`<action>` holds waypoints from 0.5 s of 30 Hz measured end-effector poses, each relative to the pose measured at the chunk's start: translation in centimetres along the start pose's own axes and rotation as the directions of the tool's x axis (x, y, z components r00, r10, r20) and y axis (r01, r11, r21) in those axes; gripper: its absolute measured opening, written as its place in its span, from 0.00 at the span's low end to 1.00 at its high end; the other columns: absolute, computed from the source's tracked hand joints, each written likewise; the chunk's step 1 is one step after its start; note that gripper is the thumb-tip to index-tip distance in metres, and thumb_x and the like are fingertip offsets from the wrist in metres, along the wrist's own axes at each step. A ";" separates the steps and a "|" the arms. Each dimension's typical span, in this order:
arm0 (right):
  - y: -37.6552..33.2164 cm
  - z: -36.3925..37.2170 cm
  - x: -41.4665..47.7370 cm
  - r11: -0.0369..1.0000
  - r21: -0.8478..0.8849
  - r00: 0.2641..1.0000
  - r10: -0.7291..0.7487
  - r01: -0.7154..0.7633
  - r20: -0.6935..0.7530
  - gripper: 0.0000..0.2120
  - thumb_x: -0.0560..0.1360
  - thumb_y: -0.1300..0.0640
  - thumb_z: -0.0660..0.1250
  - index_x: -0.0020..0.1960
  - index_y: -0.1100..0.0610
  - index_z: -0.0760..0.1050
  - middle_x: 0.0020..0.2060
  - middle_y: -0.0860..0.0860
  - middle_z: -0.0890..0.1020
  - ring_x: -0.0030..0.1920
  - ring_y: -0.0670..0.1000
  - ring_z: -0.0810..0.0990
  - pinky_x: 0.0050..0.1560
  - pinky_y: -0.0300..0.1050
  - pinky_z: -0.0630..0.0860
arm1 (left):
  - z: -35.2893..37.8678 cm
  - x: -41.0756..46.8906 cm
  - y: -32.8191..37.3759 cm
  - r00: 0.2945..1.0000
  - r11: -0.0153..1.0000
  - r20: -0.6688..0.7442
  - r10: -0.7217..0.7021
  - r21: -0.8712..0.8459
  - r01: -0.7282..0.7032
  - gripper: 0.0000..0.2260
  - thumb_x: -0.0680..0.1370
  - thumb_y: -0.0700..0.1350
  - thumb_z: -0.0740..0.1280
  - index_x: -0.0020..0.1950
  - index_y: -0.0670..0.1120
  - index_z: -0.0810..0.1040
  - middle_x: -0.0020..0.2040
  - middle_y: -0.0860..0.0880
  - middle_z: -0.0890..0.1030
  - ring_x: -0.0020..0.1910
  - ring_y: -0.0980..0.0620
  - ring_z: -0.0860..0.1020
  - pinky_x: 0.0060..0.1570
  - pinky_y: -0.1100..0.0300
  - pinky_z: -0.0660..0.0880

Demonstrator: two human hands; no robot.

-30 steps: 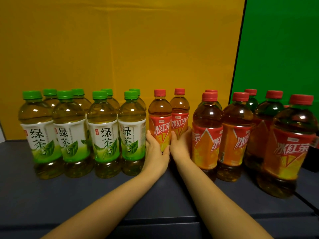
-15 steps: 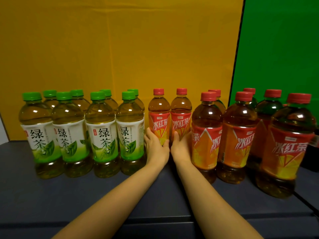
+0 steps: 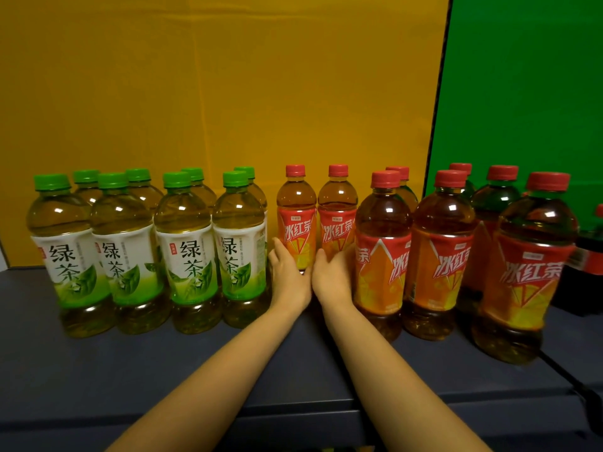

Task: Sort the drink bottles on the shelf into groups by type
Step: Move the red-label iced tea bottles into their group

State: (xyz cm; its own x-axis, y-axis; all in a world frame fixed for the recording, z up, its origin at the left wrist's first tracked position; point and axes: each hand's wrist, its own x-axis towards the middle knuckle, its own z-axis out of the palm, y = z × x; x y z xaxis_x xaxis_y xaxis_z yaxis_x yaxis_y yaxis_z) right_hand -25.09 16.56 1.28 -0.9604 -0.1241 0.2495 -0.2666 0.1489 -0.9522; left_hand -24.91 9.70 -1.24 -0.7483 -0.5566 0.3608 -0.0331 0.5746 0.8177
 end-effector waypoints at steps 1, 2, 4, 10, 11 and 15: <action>0.0 0.2 0.0 1.000 0.019 1.000 -0.009 0.009 0.003 0.26 0.80 0.58 0.55 0.74 0.61 0.48 0.73 0.58 0.60 0.73 0.57 0.59 0.71 0.48 0.57 | -0.1 -0.2 0.0 1.000 1.000 0.017 0.005 0.011 -0.006 0.37 0.78 0.46 0.64 0.75 0.41 0.40 0.76 0.42 0.50 0.75 0.44 0.52 0.73 0.50 0.55; -0.1 0.3 -0.2 0.999 0.048 1.000 -0.024 0.024 0.011 0.29 0.80 0.58 0.56 0.75 0.60 0.46 0.74 0.56 0.59 0.74 0.56 0.58 0.72 0.48 0.56 | -0.3 -0.4 0.0 1.000 1.000 0.028 0.013 0.003 -0.013 0.34 0.79 0.46 0.61 0.76 0.41 0.40 0.77 0.43 0.48 0.76 0.45 0.50 0.74 0.51 0.52; -0.1 0.4 -1.2 0.993 0.087 0.996 -0.081 0.077 0.043 0.34 0.78 0.57 0.59 0.75 0.57 0.41 0.75 0.53 0.54 0.75 0.53 0.53 0.75 0.50 0.52 | -0.5 -0.9 0.0 0.999 0.997 0.031 0.017 -0.071 -0.015 0.28 0.82 0.46 0.54 0.76 0.44 0.42 0.78 0.46 0.46 0.76 0.48 0.47 0.74 0.57 0.46; 0.4 -3.9 -7.4 0.910 0.004 0.890 -0.406 0.415 0.208 0.28 0.78 0.59 0.59 0.75 0.52 0.52 0.74 0.43 0.56 0.73 0.38 0.54 0.69 0.26 0.52 | -1.7 -4.6 0.4 0.928 0.928 0.038 0.371 -0.044 -0.369 0.25 0.76 0.39 0.66 0.71 0.42 0.61 0.71 0.46 0.59 0.70 0.54 0.60 0.70 0.63 0.57; 0.4 -5.2 -8.2 0.878 0.013 0.863 -0.473 0.478 0.179 0.24 0.78 0.61 0.60 0.72 0.51 0.59 0.71 0.43 0.63 0.70 0.37 0.60 0.67 0.27 0.58 | -1.6 -5.0 0.6 0.907 0.909 0.058 0.417 -0.055 -0.414 0.24 0.74 0.41 0.67 0.68 0.42 0.64 0.68 0.47 0.63 0.68 0.53 0.64 0.69 0.61 0.62; 1.2 -9.7 -8.4 0.777 -0.125 0.766 -0.630 0.618 -0.127 0.17 0.75 0.65 0.60 0.60 0.50 0.70 0.56 0.42 0.74 0.59 0.36 0.71 0.59 0.27 0.66 | -1.0 -6.2 2.3 0.896 0.906 0.225 0.382 -0.282 -0.315 0.22 0.74 0.50 0.68 0.66 0.48 0.67 0.63 0.51 0.69 0.60 0.56 0.72 0.59 0.66 0.70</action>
State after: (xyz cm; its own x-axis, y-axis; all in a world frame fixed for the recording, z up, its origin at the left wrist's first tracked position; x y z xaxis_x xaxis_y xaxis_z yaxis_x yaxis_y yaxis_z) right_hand -18.09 27.29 -0.28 -0.5783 -0.0640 0.8133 -0.8102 0.1618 -0.5633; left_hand -19.72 13.84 -1.18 -0.8327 -0.1441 0.5347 0.3928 0.5270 0.7536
